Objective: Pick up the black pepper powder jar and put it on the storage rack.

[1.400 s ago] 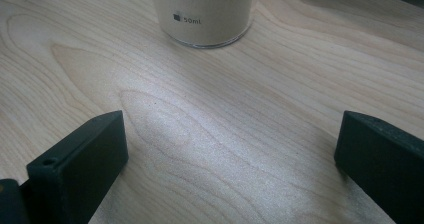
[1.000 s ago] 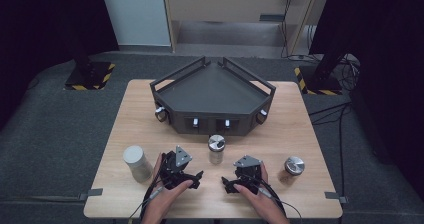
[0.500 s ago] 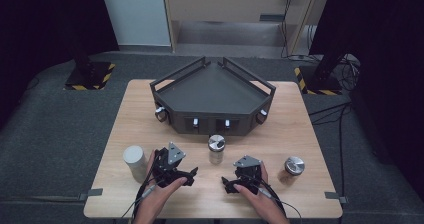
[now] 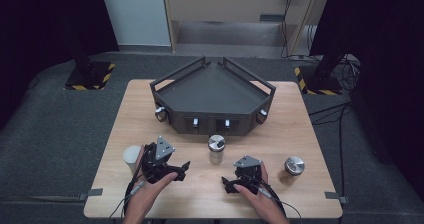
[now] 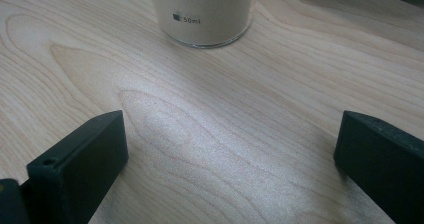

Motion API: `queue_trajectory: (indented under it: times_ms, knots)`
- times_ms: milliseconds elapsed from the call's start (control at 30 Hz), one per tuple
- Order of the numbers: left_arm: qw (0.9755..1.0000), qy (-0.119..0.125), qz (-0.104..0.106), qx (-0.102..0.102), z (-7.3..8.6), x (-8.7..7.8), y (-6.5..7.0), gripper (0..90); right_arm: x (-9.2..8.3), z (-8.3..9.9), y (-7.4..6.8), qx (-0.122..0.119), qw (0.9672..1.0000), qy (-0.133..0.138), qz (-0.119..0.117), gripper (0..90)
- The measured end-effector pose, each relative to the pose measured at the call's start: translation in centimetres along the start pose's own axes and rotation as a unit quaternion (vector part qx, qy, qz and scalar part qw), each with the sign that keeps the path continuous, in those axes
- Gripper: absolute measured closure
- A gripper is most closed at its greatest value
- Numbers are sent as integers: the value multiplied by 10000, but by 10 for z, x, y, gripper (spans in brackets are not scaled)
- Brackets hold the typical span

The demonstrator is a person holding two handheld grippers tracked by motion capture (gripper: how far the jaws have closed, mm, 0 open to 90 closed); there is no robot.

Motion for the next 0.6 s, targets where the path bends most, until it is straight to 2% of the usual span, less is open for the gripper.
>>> queue_trajectory:
  times_ms: [600]
  knots:
    - [9997,206,-124,-83,-6,-21,-23,14,0,0,0,7,10000,1,9,8]
Point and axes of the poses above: each handheld gripper's, and its own axes: x roughly forward along the jaws, z roughly out of its underside, y roughly to its right, the point moved 8 cm from there along x, roughly forward along the jaws, and after that the axes turned 6 degrees about -z, right-handed, at the moved point
